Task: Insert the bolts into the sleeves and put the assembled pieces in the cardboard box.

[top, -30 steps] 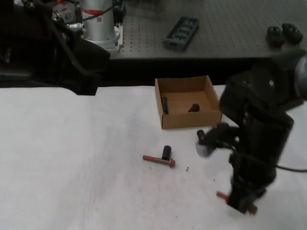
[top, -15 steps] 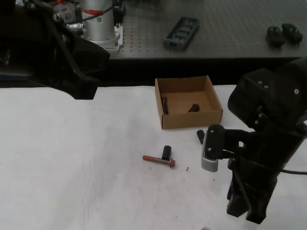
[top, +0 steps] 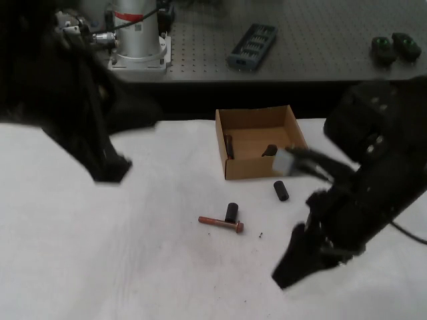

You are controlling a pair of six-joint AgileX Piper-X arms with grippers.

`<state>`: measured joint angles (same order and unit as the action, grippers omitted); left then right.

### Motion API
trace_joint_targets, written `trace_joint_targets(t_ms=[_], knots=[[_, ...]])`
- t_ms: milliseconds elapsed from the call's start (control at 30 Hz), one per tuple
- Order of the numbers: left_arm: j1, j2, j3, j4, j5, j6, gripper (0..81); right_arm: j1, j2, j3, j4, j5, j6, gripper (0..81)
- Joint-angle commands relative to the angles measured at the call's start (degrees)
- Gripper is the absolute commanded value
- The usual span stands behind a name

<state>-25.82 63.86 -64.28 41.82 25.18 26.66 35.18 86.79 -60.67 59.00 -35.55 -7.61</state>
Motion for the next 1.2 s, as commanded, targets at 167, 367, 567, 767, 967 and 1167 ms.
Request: trace_joint_targets(t_ms=[167,367,567,767,967,1167], knots=[[-7.4,12.6,-0.2,0.8,6.9,7.2,4.4,-9.6,-15.6,-0.2,-9.4,3.4,8.1,7.9],[-17.4,20.9,-0.2,-0.4,5.9,13.2,20.2,-18.2,-22.9,-0.2,-8.0,0.8,10.6,8.0],[-23.8,26.4,-0.2,-1.9,-0.5,17.7,30.4,-23.2,-26.3,-0.2,-5.3,-1.5,10.6,20.2],[-25.9,31.6,-0.2,-2.0,-0.9,29.2,27.3,-23.4,-31.0,-0.2,-5.3,-1.5,10.6,21.1],[-26.0,35.8,-0.2,-5.8,-1.8,35.5,27.3,-23.4,-36.0,-0.2,-5.1,-1.5,10.6,21.1],[-26.9,39.2,-0.4,-12.2,-4.0,36.4,27.9,-23.4,-38.6,-0.2,-1.0,-1.4,10.6,21.1]])
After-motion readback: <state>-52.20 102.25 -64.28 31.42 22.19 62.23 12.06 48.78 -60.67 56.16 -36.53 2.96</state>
